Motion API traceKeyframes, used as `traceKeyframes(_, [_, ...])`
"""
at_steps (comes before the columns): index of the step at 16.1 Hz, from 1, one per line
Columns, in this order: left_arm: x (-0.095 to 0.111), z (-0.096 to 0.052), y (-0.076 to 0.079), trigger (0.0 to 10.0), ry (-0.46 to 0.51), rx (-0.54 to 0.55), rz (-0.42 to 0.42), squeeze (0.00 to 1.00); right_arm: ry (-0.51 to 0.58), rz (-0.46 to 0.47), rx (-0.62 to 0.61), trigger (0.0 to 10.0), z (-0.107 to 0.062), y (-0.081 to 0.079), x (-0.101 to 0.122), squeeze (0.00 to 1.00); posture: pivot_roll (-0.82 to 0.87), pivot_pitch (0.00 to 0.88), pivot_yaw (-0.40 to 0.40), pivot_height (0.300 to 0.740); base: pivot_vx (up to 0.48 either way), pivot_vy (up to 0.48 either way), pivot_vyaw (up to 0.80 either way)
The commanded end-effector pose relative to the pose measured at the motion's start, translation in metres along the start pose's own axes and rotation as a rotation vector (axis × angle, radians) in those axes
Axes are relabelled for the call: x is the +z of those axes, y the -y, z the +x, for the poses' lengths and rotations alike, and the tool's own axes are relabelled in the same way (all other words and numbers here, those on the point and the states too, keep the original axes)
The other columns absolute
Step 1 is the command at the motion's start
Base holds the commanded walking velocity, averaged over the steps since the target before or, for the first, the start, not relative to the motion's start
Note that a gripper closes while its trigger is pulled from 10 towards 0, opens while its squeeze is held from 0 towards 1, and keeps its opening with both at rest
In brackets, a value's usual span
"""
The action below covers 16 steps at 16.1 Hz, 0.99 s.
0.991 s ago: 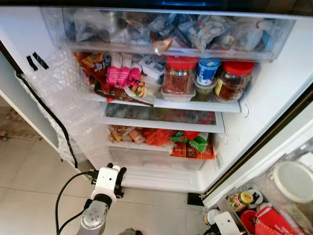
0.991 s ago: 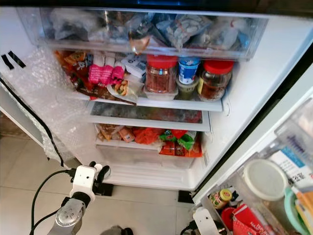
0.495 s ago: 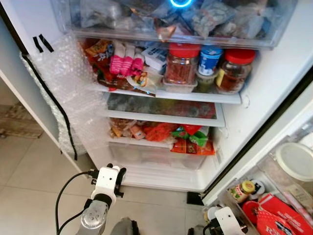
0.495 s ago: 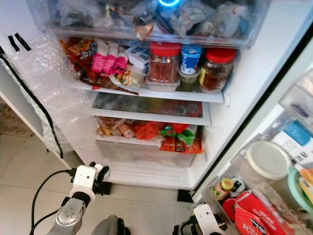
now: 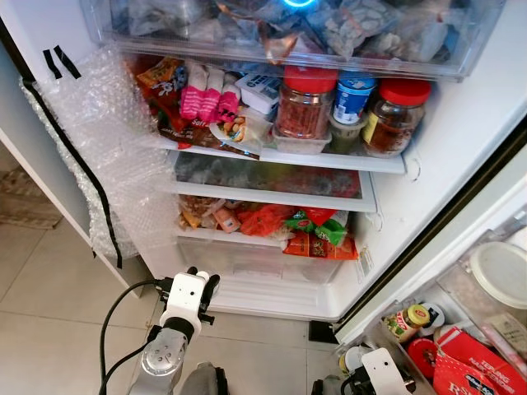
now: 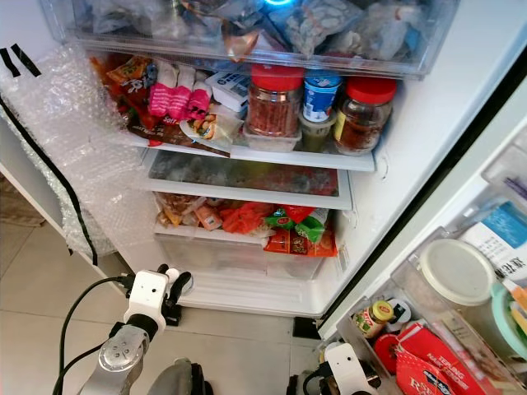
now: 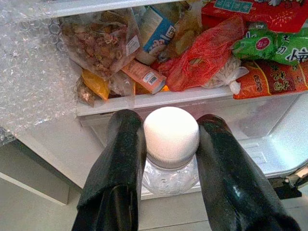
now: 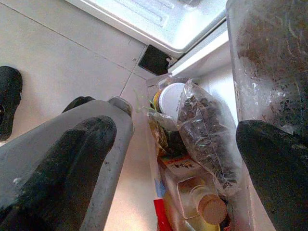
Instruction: Restocking fridge
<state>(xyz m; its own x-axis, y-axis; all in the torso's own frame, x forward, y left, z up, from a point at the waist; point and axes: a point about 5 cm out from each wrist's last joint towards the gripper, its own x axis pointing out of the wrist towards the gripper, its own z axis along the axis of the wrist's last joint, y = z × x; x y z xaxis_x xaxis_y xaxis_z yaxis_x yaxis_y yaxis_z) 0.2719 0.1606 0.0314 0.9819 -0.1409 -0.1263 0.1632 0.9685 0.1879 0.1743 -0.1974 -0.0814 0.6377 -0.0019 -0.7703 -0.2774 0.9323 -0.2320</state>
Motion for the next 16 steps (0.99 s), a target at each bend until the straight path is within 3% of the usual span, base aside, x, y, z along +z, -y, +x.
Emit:
traceKeyframes(1, [0.0028, 0.0008, 0.0024, 10.0, 0.004, -0.012, -0.002, 0.00, -0.173, 0.003, 0.043, 10.0, -0.0127, -0.0143, -0.0442, 0.00, -0.02, 0.176, 0.004, 0.643, 0.000, 0.000, 0.00])
traceKeyframes(3, [0.0045, 0.0015, 0.0020, 10.0, 0.010, -0.017, 0.001, 0.00, -0.173, 0.004, 0.045, 10.0, -0.0126, -0.0145, -0.0439, 0.00, -0.02, 0.176, 0.004, 0.643, 0.000, 0.000, 0.00])
traceKeyframes(13, [0.0089, 0.0047, 0.0031, 10.0, 0.019, -0.024, 0.009, 0.00, -0.178, -0.031, 0.066, 10.0, -0.0123, -0.0152, -0.0434, 0.00, -0.02, 0.178, 0.006, 0.643, 0.299, 0.000, 0.00])
traceKeyframes(16, [0.0100, 0.0057, 0.0025, 10.0, 0.022, -0.023, 0.012, 0.00, -0.180, -0.033, 0.054, 10.0, -0.0124, -0.0152, -0.0439, 0.00, -0.02, 0.180, 0.007, 0.643, 0.316, 0.000, 0.54])
